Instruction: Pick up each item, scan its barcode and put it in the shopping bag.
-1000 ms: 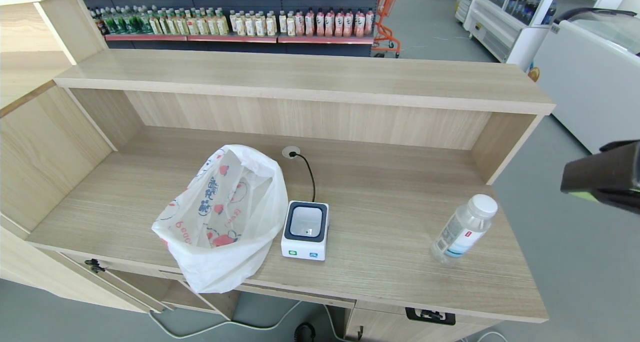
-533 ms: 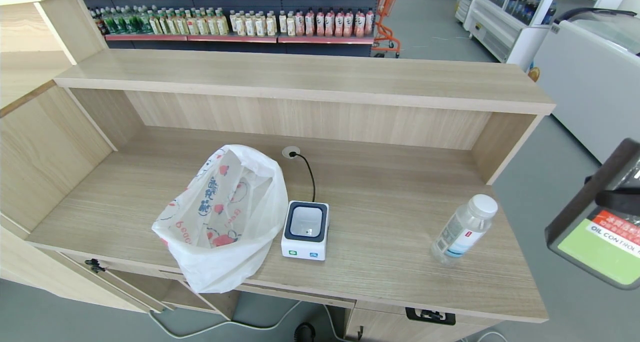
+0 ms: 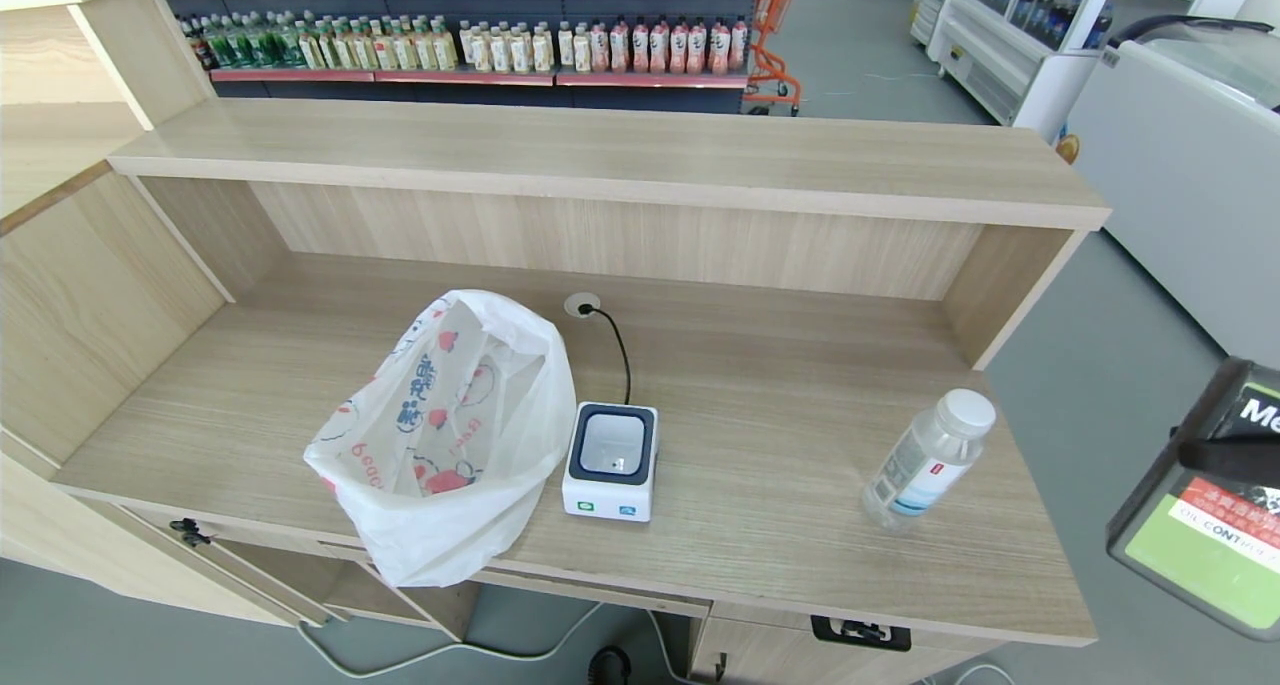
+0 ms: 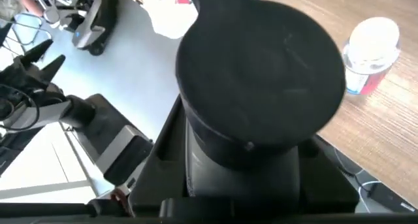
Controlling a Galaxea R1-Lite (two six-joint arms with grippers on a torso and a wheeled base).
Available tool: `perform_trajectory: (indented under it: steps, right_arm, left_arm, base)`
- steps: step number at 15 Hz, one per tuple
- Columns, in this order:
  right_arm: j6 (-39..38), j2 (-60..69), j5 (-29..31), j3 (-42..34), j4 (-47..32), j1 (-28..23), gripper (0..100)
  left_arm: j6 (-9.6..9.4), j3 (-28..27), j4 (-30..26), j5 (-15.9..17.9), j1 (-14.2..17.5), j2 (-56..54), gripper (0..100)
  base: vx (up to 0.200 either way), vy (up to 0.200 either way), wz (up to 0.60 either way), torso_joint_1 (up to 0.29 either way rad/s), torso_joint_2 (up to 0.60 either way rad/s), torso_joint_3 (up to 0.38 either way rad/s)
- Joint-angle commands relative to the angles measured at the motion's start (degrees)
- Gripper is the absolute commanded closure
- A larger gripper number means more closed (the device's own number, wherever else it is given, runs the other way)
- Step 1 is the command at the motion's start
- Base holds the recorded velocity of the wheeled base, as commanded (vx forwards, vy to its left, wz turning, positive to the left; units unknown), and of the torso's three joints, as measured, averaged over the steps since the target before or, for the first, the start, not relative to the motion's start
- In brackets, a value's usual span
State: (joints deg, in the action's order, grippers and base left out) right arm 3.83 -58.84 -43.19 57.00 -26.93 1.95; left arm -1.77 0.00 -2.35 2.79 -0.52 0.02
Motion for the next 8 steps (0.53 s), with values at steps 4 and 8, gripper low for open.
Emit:
perform_trajectory:
  steps: [4,8]
  right_arm:
    - [-11.39,-4.79,-12.09,0.13,12.25,-4.76,100]
    - [-43.03,-12.08,-12.0,-13.67,56.9,0.07,100]
  left_arm:
    - [0.01,0.0,-0.02,0.02,0.0,0.06,0]
    - [0.01,0.0,-0.02,0.02,0.0,0.06,0]
  base:
    - [0.0,0.0,0.0,0.0,0.0,0.0]
    - [0.0,0.0,0.0,0.0,0.0,0.0]
